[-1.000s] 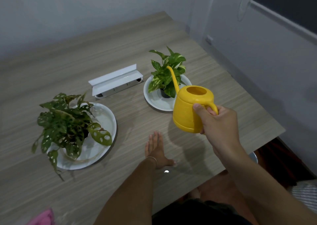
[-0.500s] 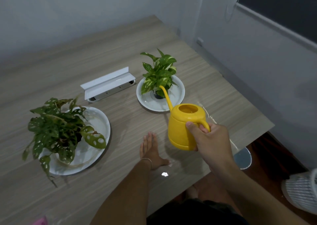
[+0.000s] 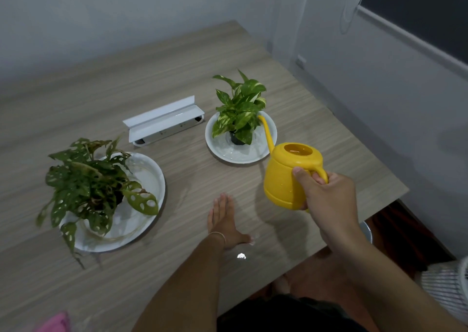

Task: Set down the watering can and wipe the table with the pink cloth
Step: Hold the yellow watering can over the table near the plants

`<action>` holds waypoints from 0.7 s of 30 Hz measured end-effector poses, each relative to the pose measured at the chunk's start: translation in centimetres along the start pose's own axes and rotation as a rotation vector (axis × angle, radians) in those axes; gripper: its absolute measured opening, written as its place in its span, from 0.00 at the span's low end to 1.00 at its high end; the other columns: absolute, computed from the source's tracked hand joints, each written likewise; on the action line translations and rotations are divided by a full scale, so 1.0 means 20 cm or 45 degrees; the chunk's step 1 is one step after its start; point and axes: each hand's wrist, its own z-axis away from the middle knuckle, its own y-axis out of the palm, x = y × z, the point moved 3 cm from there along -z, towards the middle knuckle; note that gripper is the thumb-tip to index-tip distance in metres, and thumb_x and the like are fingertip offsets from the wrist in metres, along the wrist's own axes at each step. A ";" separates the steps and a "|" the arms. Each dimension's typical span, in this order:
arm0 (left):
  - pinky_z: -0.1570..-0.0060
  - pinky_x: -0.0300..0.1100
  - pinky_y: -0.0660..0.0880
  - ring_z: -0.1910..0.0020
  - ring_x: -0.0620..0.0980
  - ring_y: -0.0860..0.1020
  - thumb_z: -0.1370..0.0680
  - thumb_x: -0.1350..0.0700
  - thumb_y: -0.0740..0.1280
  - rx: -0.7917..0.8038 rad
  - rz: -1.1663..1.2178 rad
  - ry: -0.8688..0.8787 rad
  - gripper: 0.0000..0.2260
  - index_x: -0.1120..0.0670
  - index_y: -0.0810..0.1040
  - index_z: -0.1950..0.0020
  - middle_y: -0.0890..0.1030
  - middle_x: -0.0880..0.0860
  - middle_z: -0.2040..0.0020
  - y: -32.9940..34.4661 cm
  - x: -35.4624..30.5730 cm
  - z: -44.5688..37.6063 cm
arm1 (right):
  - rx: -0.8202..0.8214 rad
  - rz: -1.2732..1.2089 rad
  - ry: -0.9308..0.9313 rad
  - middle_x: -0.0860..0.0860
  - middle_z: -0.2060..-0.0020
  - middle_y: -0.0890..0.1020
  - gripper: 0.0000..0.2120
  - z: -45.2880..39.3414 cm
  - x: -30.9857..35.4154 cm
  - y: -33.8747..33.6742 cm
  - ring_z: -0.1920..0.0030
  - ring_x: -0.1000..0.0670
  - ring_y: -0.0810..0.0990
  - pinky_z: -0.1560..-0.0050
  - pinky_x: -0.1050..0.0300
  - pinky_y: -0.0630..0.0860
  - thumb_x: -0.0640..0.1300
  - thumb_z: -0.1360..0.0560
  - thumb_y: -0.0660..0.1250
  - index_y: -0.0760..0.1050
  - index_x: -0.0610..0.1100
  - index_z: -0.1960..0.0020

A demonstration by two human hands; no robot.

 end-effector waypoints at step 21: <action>0.26 0.49 0.32 0.28 0.47 0.25 0.38 0.32 0.75 0.007 -0.046 -0.041 0.65 0.48 0.28 0.22 0.27 0.48 0.22 0.00 0.00 -0.03 | -0.047 -0.115 -0.155 0.59 0.76 0.72 0.22 -0.18 0.20 0.11 0.69 0.52 0.74 0.74 0.59 0.72 0.49 0.24 0.76 0.67 0.49 0.69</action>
